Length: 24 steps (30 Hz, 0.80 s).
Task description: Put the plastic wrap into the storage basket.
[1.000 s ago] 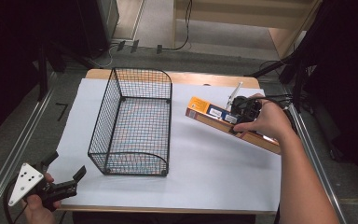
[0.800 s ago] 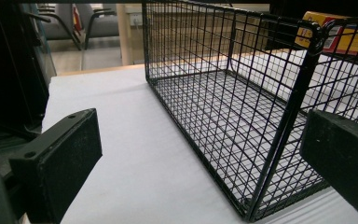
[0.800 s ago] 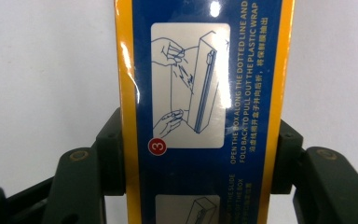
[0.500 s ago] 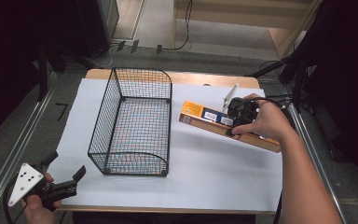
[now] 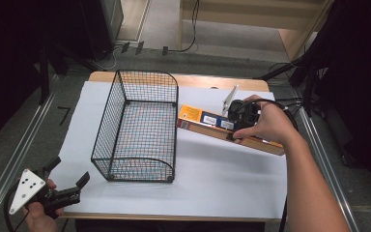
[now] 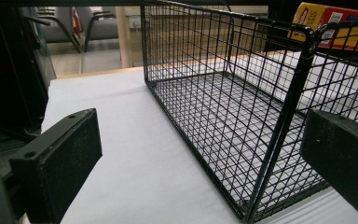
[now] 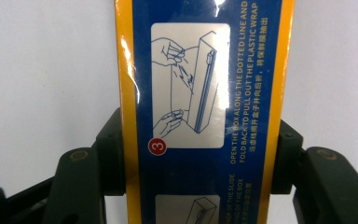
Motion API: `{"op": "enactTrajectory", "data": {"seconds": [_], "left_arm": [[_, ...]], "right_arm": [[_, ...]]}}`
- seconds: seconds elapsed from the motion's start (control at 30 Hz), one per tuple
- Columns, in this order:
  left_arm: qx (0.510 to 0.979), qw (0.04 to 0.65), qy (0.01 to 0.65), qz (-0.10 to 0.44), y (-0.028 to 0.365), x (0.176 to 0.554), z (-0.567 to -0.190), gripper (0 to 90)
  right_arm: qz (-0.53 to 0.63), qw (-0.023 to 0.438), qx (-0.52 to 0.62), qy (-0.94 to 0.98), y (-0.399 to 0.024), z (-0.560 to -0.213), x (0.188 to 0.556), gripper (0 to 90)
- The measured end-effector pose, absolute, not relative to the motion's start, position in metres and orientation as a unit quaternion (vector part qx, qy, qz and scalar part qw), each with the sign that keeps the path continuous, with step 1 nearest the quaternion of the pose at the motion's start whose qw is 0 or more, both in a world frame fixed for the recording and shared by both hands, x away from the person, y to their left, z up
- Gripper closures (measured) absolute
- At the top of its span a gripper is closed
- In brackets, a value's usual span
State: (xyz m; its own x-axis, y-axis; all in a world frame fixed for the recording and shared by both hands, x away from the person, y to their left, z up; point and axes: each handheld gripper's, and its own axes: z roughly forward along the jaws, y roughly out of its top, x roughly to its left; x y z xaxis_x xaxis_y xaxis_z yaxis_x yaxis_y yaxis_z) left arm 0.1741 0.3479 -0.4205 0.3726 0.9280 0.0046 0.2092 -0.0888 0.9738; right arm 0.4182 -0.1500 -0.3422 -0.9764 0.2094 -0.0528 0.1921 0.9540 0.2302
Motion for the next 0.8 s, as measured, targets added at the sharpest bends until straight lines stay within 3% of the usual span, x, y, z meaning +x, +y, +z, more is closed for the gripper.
{"op": "enactTrajectory", "data": {"seconds": [0.8], "left_arm": [[0.649,0.517,0.437,0.348,0.350,0.173,-0.420,0.0]], "right_arm": [[0.105,0.037,0.053,0.992,-0.070,-0.331,0.416,41.0]]}}
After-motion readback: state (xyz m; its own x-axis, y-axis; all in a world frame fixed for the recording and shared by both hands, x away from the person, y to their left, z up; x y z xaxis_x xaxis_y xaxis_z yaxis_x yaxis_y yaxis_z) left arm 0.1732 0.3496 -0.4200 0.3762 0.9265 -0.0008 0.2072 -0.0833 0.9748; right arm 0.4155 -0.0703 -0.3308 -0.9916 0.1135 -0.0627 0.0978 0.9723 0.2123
